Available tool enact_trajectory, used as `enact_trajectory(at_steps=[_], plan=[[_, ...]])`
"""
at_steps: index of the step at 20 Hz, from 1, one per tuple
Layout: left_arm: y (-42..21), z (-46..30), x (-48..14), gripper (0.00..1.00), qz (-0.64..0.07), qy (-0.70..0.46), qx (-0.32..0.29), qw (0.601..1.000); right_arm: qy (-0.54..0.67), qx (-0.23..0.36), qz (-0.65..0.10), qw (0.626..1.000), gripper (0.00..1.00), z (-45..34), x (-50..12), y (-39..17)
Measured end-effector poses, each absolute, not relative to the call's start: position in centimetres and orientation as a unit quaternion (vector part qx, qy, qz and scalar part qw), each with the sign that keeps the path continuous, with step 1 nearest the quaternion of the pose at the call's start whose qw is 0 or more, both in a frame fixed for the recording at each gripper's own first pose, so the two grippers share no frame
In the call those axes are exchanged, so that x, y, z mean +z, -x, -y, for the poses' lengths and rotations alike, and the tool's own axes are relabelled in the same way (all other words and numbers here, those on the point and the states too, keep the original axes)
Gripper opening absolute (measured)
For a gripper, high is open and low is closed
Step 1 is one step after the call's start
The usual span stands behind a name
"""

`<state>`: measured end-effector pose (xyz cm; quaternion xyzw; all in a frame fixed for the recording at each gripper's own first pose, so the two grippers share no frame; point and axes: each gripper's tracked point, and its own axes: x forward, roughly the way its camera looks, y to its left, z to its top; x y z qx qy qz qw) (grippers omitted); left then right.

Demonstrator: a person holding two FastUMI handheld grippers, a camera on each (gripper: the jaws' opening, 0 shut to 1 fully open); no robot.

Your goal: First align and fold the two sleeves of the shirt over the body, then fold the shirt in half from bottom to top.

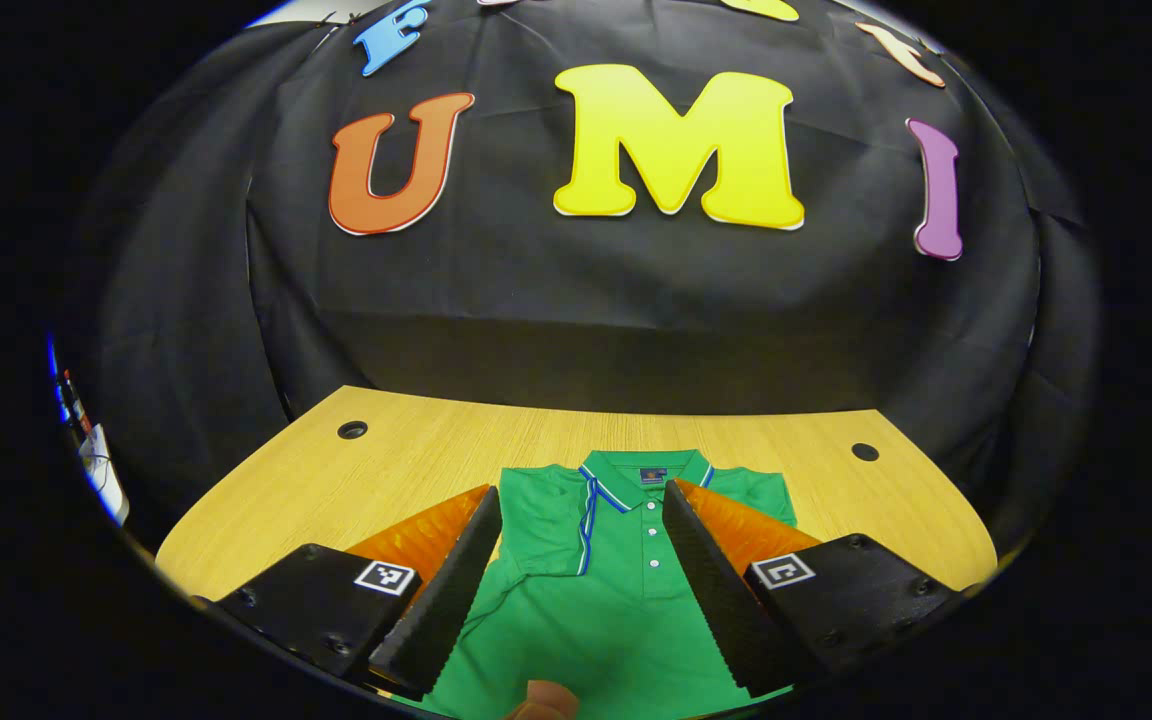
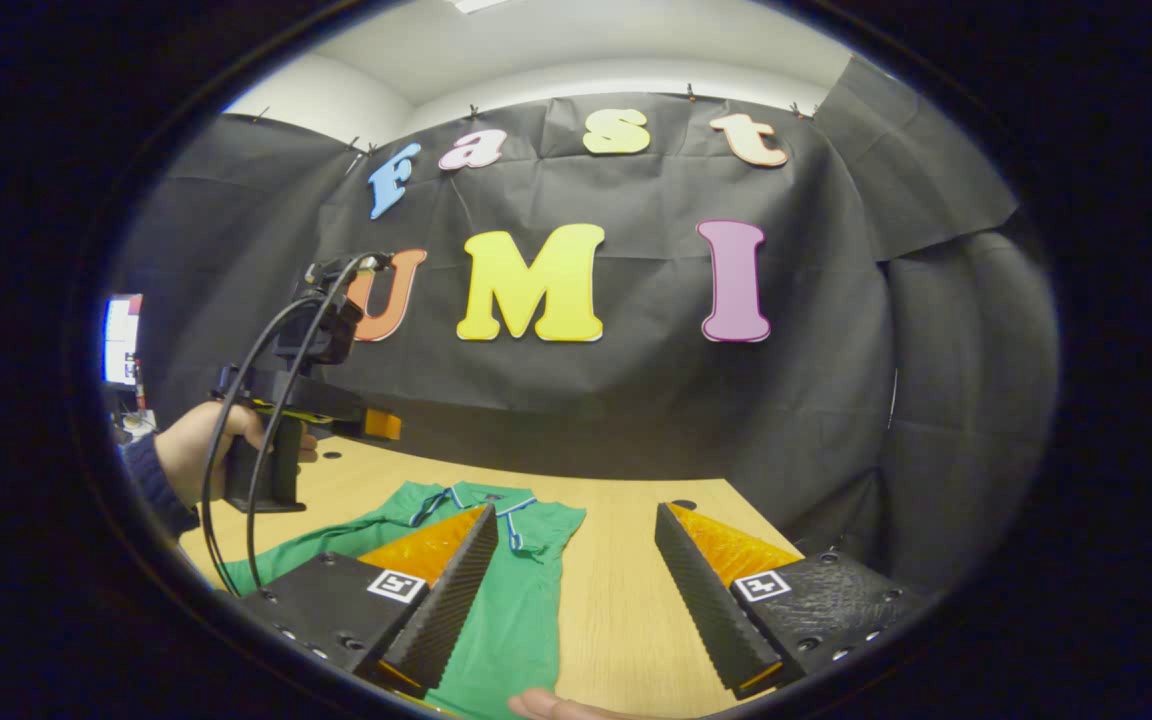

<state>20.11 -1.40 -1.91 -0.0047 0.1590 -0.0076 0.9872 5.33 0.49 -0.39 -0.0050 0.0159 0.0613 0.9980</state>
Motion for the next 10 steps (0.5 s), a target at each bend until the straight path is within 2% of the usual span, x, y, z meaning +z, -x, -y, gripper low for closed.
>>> enact_trajectory(at_steps=[6,10], plan=[[-11.7,-3.7,-1.6,1.0,-0.126,0.002,-0.025,0.992,0.031,0.048,0.002,0.998,0.96,-1.2,1.7,-2.3],[-6.7,-7.1,-3.5,1.0,-0.109,0.018,-0.019,0.994,0.048,0.049,-0.006,0.998,0.97,-2.1,0.2,-0.2]])
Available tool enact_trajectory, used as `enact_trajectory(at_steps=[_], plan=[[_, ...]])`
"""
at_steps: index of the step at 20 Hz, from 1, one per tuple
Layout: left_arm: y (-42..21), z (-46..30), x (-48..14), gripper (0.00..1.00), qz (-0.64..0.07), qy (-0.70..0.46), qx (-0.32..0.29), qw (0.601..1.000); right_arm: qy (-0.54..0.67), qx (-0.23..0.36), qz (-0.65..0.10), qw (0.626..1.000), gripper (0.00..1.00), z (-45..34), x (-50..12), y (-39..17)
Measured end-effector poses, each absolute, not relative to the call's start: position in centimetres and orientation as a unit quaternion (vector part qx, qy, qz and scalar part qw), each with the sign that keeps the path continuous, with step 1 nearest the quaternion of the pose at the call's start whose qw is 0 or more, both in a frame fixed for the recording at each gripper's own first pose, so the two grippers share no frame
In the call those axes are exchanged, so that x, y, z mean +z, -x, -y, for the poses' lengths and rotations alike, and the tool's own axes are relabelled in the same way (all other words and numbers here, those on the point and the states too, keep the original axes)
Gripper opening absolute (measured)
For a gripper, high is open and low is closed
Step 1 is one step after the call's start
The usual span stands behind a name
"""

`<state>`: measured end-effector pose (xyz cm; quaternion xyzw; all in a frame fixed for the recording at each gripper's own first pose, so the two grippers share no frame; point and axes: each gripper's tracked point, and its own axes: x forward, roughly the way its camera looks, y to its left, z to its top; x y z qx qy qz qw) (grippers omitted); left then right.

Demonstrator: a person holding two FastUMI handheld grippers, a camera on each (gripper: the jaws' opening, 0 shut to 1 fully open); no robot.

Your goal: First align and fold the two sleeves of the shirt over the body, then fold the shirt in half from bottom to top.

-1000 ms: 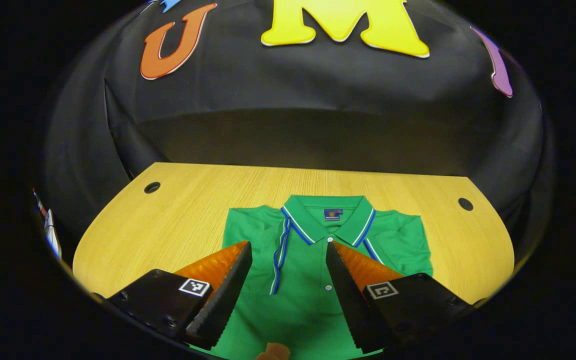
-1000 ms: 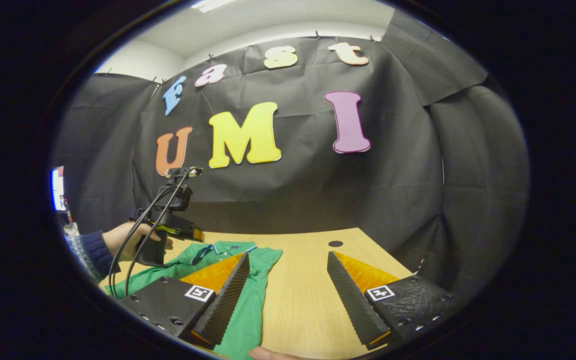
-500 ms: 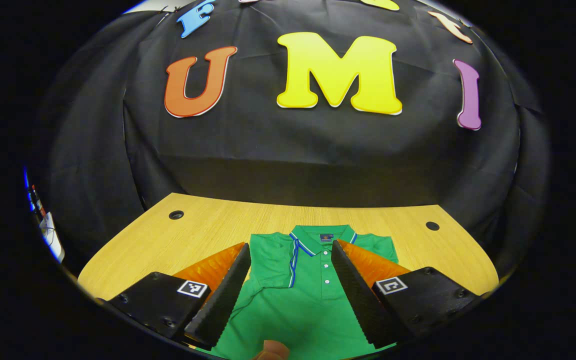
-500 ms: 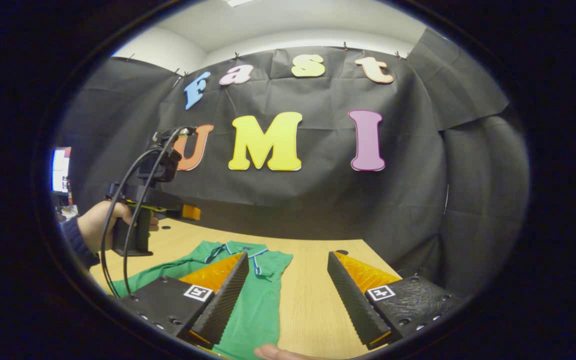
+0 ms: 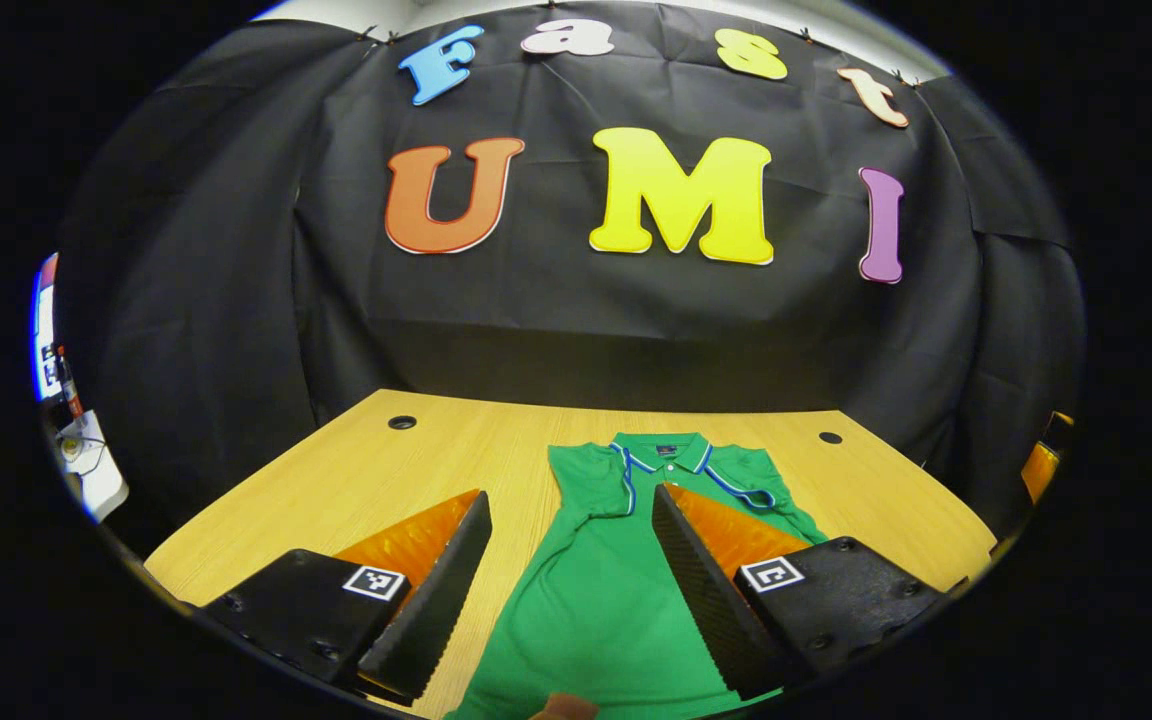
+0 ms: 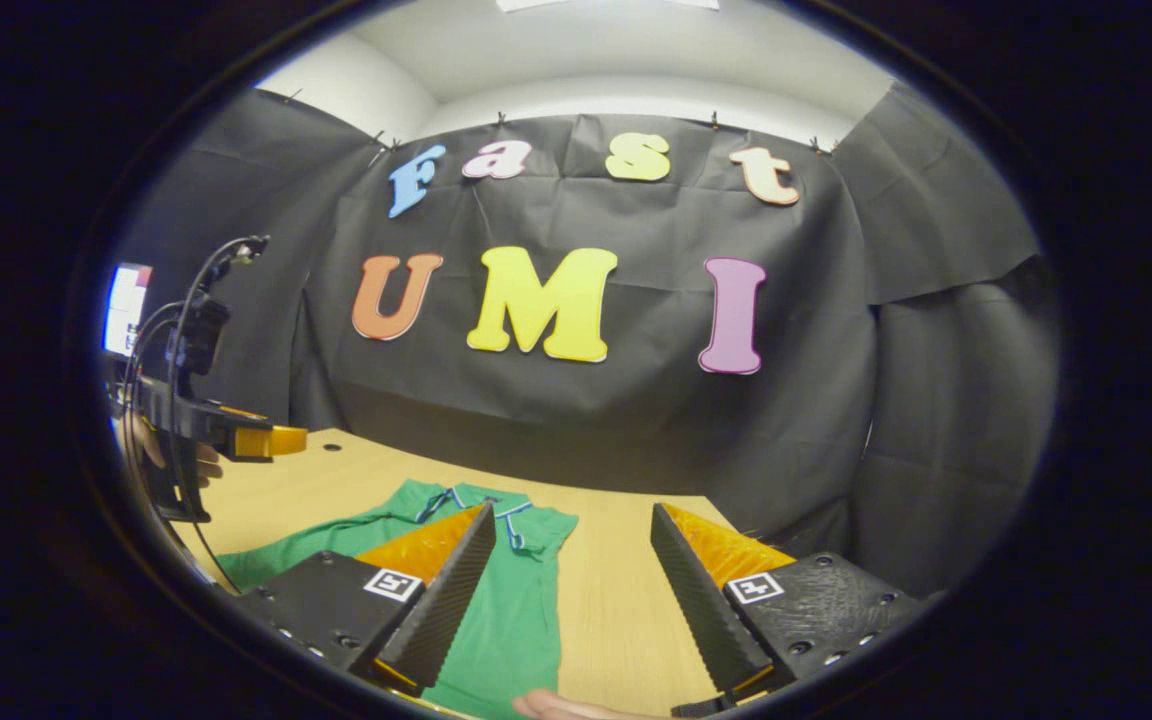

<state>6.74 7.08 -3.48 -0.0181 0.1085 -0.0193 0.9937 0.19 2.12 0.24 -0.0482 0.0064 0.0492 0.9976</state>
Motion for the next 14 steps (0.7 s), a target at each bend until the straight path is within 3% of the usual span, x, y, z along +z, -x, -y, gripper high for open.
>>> enact_trajectory(at_steps=[8,14], plan=[[0.8,-10.4,-15.0,1.0,-0.159,-0.03,-0.013,0.987,0.013,0.04,-0.005,0.999,0.95,-3.2,-6.7,3.5],[2.4,-12.4,-19.6,1.0,-0.181,-0.005,-0.001,0.984,0.021,0.041,-0.1,0.994,0.95,-3.4,-16.5,4.2]])
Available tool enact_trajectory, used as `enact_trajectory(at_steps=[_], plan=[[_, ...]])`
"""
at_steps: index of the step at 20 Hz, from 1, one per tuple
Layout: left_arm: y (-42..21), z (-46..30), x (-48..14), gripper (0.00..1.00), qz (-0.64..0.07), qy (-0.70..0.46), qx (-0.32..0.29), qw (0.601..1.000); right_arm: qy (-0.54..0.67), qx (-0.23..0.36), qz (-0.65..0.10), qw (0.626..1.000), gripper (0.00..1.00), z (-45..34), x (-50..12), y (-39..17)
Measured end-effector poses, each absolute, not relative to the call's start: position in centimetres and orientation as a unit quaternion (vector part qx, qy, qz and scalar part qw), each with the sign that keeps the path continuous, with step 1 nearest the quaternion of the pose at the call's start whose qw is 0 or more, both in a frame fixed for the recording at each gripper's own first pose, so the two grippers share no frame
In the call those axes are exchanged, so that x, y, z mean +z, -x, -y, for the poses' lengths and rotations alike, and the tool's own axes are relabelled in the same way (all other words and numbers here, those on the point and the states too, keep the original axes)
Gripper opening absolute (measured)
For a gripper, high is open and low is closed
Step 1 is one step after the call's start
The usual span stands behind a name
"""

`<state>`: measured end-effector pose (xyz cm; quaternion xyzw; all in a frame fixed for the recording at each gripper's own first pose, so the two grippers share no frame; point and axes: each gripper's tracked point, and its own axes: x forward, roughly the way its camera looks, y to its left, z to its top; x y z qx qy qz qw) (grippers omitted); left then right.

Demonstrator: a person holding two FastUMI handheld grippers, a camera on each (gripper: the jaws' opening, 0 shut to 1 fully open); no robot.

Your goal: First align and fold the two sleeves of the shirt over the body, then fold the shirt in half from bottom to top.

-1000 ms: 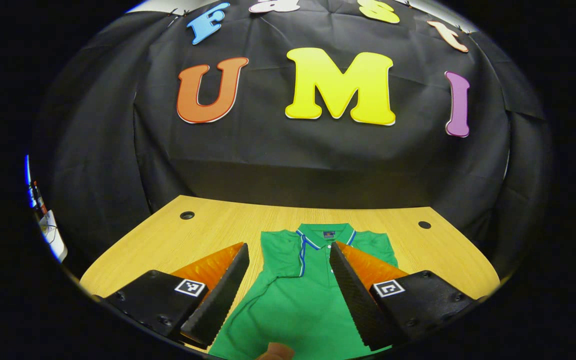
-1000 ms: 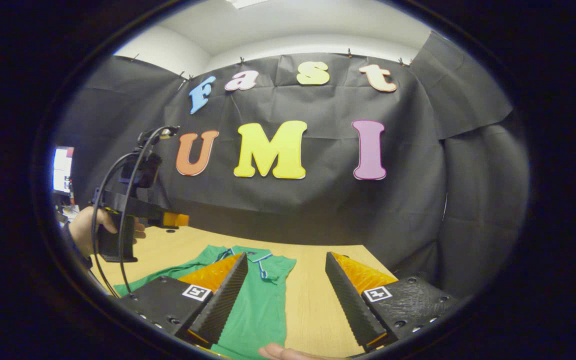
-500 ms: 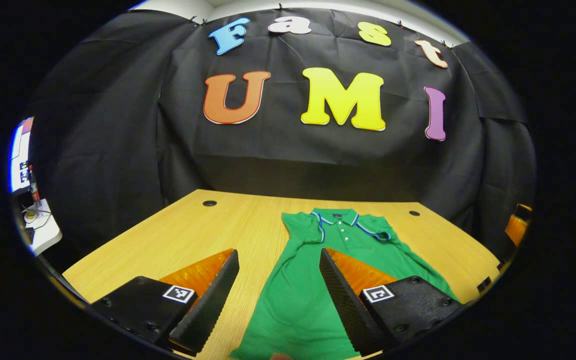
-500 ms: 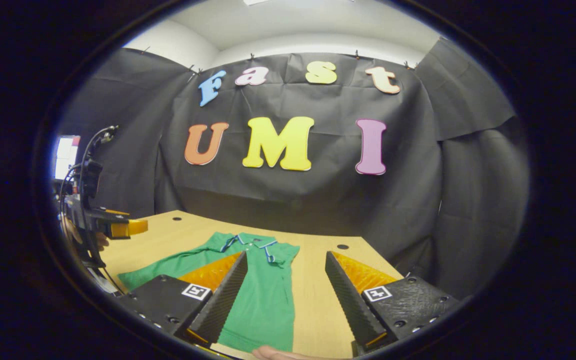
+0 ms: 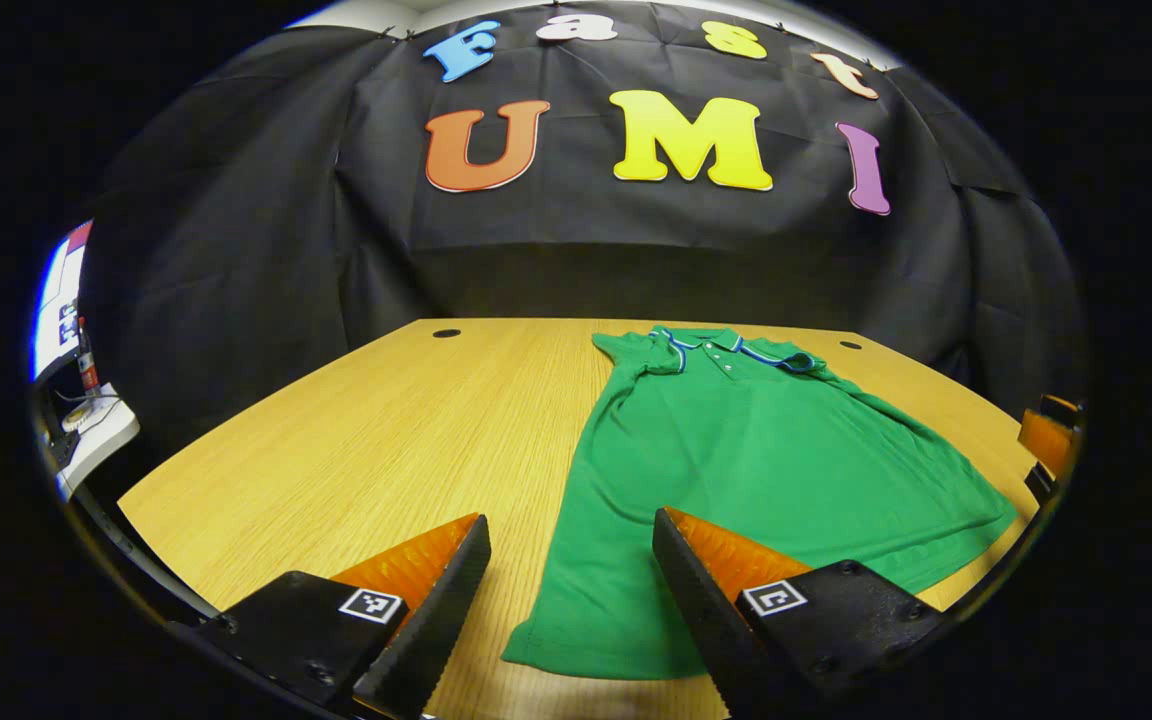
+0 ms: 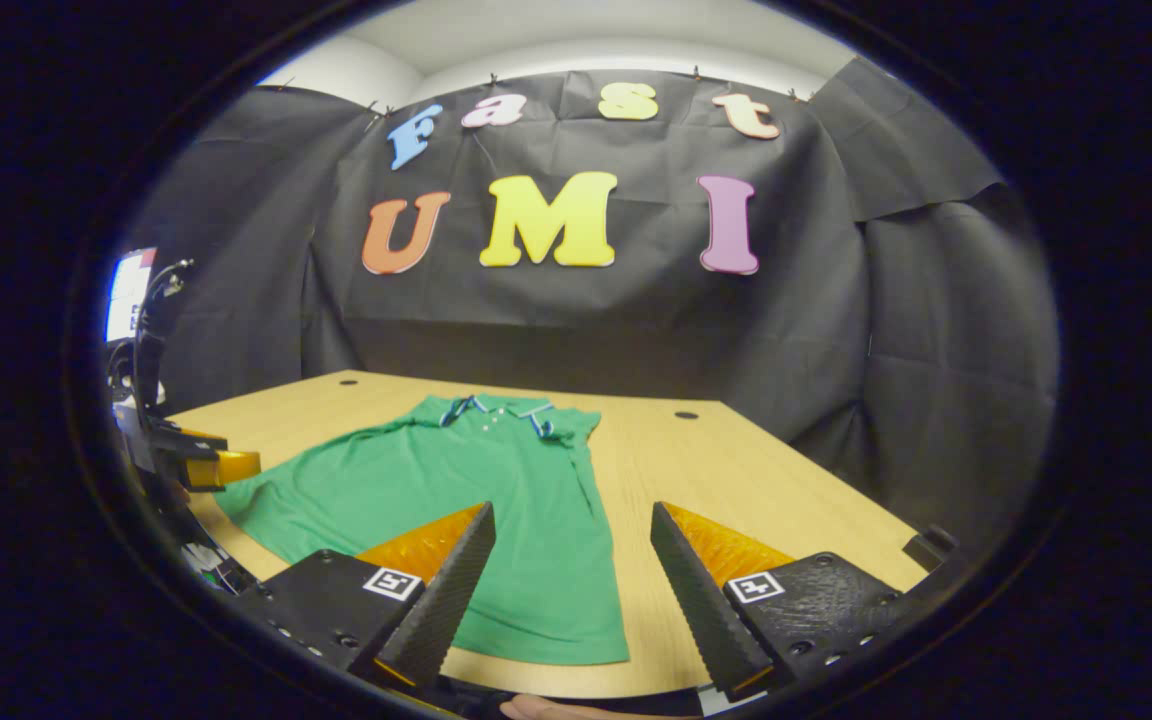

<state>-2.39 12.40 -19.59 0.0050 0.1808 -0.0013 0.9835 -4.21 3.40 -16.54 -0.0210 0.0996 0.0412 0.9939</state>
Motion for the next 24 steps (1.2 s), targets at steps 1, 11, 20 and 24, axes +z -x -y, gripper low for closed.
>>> enact_trajectory(at_steps=[1,11,20,24], plan=[[2.5,-12.6,-19.9,1.0,-0.182,-0.001,0.001,0.983,0.02,0.043,-0.114,0.992,0.95,-3.3,-17.7,4.3],[3.1,-12.4,-21.9,1.0,-0.176,0.008,-0.013,0.984,-0.014,0.063,-0.203,0.977,0.96,-3.5,-23.5,4.8],[3.0,-11.2,-22.2,0.65,-0.158,-0.021,-0.019,0.987,0.006,0.056,-0.152,0.987,0.94,-4.1,-23.6,5.2],[2.9,-10.9,-22.1,0.27,-0.153,-0.013,-0.024,0.988,-0.017,0.086,-0.152,0.984,0.39,-5.5,-23.7,5.1]])
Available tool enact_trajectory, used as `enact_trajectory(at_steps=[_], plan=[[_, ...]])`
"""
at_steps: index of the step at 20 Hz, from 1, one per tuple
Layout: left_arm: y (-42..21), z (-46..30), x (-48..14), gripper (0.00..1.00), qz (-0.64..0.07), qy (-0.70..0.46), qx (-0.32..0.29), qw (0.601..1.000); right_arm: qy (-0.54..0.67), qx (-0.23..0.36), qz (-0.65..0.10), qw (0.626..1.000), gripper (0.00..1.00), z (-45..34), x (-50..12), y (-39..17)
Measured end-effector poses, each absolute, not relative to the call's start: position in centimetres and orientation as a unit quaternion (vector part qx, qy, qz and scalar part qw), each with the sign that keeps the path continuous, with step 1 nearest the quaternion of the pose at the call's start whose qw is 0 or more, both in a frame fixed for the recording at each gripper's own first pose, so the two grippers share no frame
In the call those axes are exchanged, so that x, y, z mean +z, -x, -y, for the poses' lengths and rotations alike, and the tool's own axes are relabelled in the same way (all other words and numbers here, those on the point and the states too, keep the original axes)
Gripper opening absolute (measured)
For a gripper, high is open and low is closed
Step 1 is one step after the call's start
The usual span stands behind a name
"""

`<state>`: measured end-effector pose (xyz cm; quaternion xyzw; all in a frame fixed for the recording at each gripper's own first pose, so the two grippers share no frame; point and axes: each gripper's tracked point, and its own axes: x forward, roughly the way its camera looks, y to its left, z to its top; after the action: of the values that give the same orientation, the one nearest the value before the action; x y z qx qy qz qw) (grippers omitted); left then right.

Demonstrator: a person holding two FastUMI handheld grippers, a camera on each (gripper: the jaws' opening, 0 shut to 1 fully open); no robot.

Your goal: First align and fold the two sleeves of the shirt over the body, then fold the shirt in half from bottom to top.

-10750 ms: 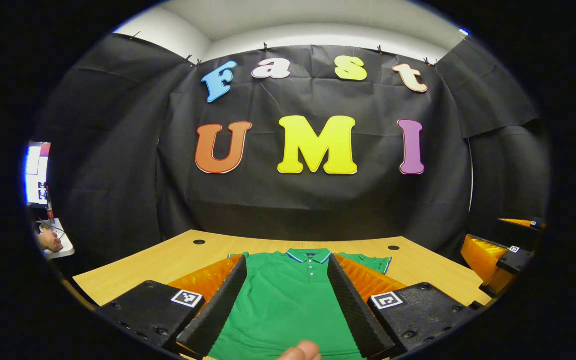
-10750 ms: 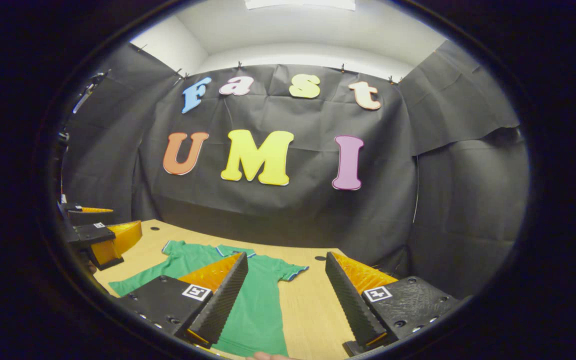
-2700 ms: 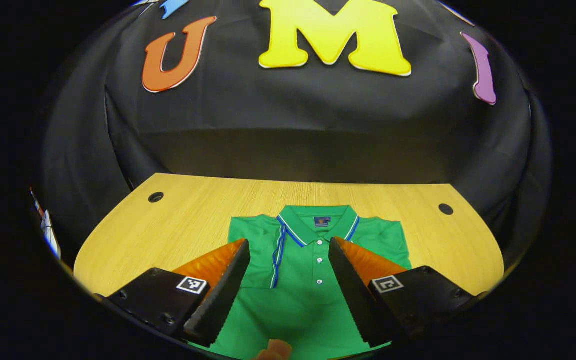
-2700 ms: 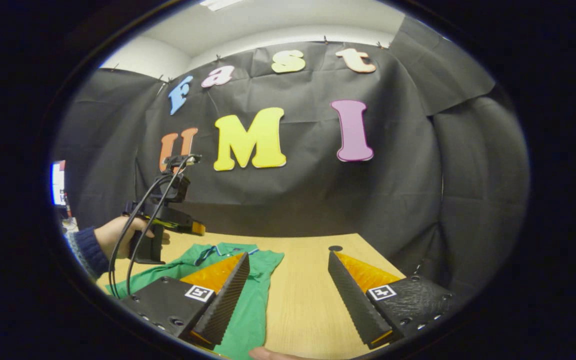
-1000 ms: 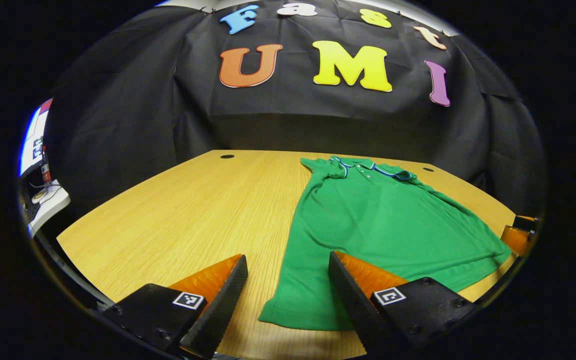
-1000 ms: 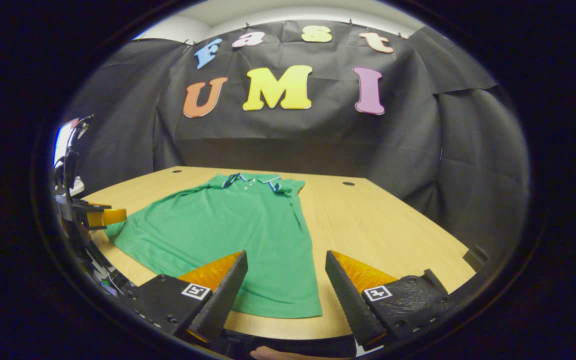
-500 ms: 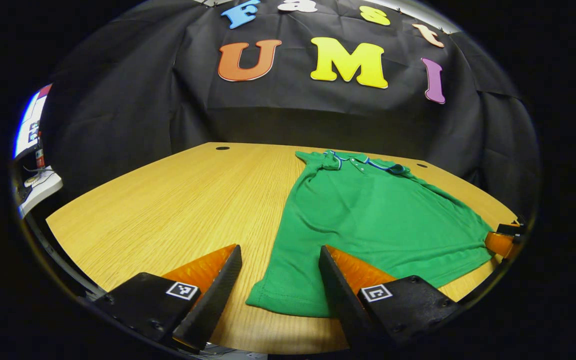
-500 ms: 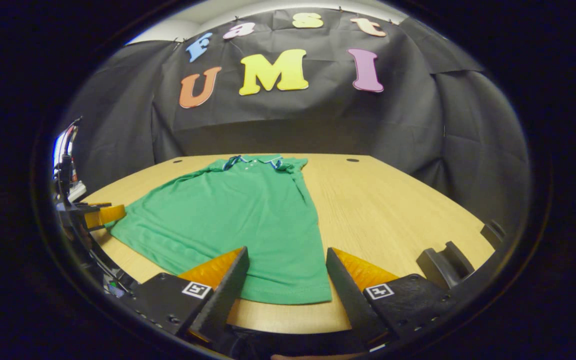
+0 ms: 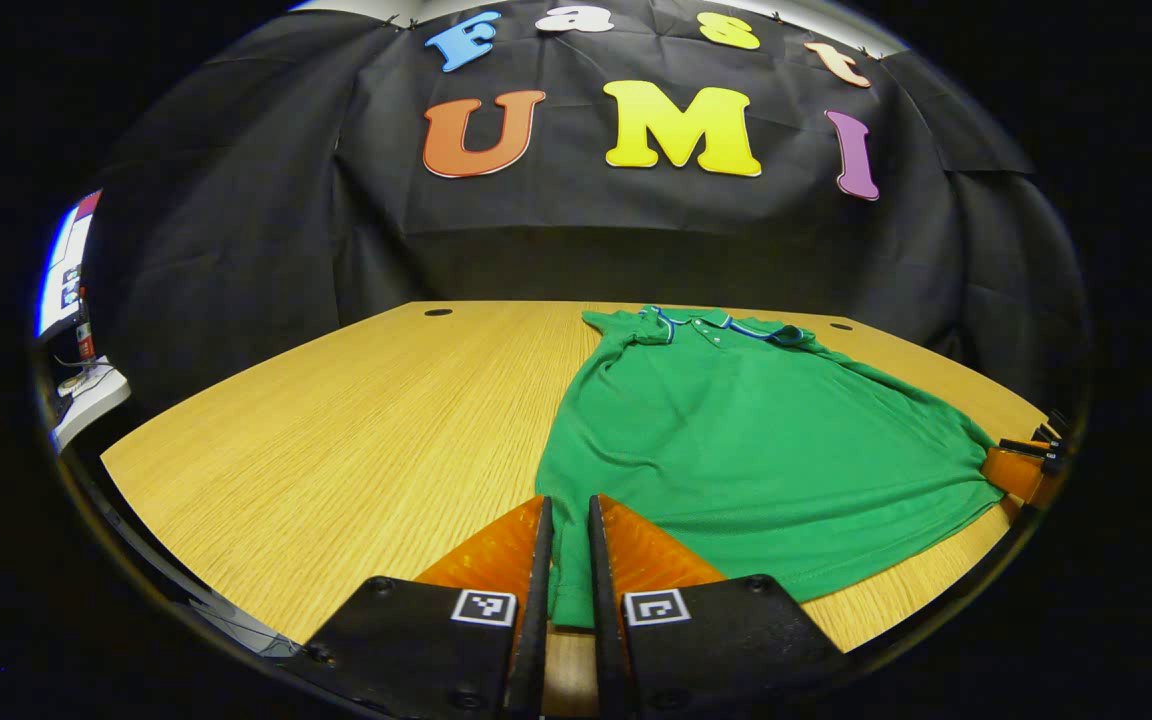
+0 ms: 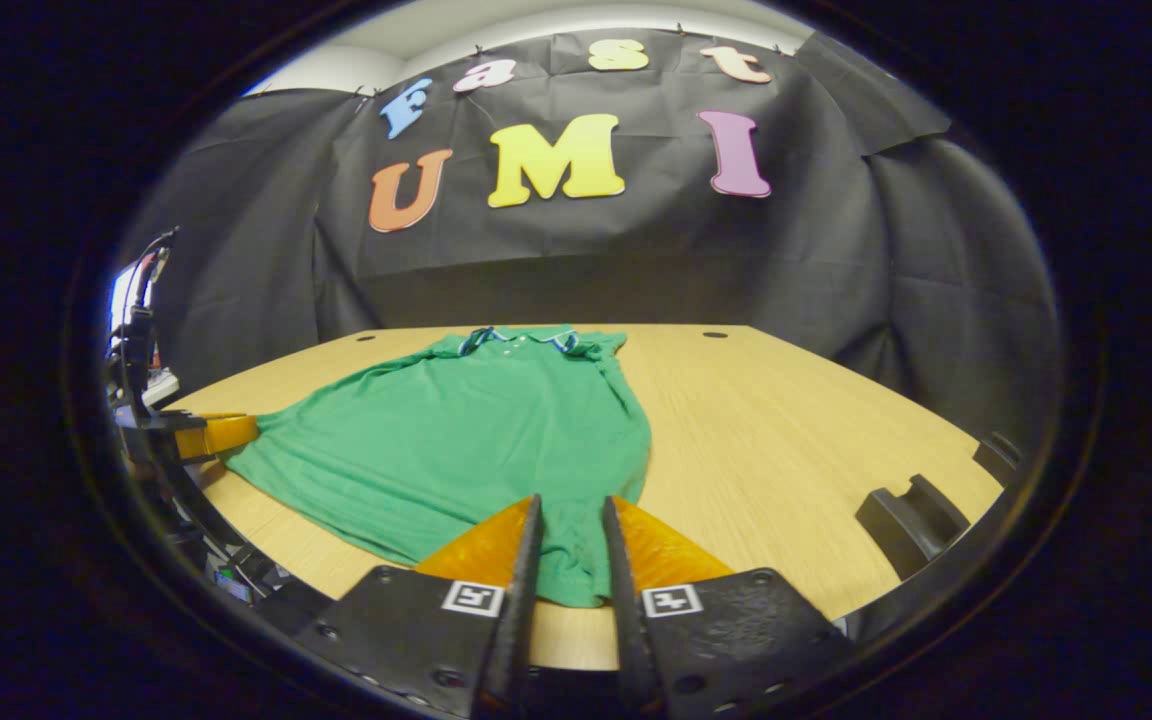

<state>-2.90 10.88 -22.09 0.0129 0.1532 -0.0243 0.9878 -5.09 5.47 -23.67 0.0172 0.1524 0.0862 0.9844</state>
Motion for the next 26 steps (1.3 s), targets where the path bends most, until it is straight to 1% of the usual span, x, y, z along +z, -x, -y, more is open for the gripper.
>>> enact_trajectory(at_steps=[1,2,3,4,7,10,16,17,18,19,20,21,22,23,25,26], plan=[[2.9,-10.7,-22.1,0.23,-0.151,-0.008,-0.025,0.988,-0.012,0.091,-0.149,0.985,0.28,-5.6,-23.7,5.0],[2.8,-10.7,-22.1,0.11,-0.15,-0.006,-0.026,0.988,-0.01,0.09,-0.144,0.985,0.09,-5.4,-23.7,5.1],[2.8,-10.6,-22.0,0.09,-0.15,-0.006,-0.028,0.988,-0.002,0.088,-0.146,0.985,0.07,-5.4,-23.6,4.9],[2.8,-10.4,-22.0,0.08,-0.15,-0.007,-0.031,0.988,-0.002,0.085,-0.147,0.986,0.01,-5.3,-23.6,5.0],[2.7,-10.3,-21.8,0.07,-0.151,-0.001,-0.034,0.988,0.005,0.081,-0.147,0.986,0.0,-5.3,-23.1,5.0],[2.4,-10.3,-20.6,0.07,-0.144,0.001,-0.033,0.989,0.017,0.084,-0.129,0.988,0.0,-5.4,-21.5,4.8],[1.0,-9.5,-16.4,0.07,-0.111,-0.006,-0.038,0.993,0.002,0.088,-0.101,0.991,0.0,-5.4,-16.6,2.9],[0.7,-9.3,-15.5,0.07,-0.106,-0.01,-0.04,0.994,0.003,0.088,-0.097,0.991,0.0,-5.4,-15.9,2.3],[0.3,-9.3,-14.7,0.07,-0.099,-0.015,-0.041,0.994,0.003,0.087,-0.094,0.992,0.02,-5.3,-15.3,1.8],[-0.2,-9.1,-13.9,0.07,-0.095,-0.02,-0.044,0.994,0.002,0.088,-0.091,0.992,0.0,-5.3,-14.5,1.1],[-0.7,-8.9,-13.2,0.07,-0.09,-0.023,-0.045,0.995,0.001,0.088,-0.088,0.992,0.02,-5.3,-13.9,0.5],[-1.4,-8.7,-12.4,0.07,-0.086,-0.023,-0.046,0.995,0.002,0.088,-0.086,0.992,0.0,-5.3,-13.2,-0.2],[-2.1,-8.5,-11.7,0.07,-0.082,-0.021,-0.049,0.995,0.003,0.086,-0.081,0.993,0.02,-5.3,-12.5,-1.0],[-2.9,-8.3,-11.0,0.07,-0.077,-0.018,-0.053,0.995,0.004,0.085,-0.076,0.993,0.0,-5.3,-11.7,-1.9],[-4.7,-7.8,-9.3,0.07,-0.068,-0.023,-0.06,0.996,0.003,0.082,-0.065,0.995,0.0,-5.4,-10.0,-3.7],[-5.6,-8.1,-8.3,0.07,-0.061,-0.027,-0.058,0.996,0.002,0.082,-0.058,0.995,0.02,-5.6,-9.2,-4.7]])
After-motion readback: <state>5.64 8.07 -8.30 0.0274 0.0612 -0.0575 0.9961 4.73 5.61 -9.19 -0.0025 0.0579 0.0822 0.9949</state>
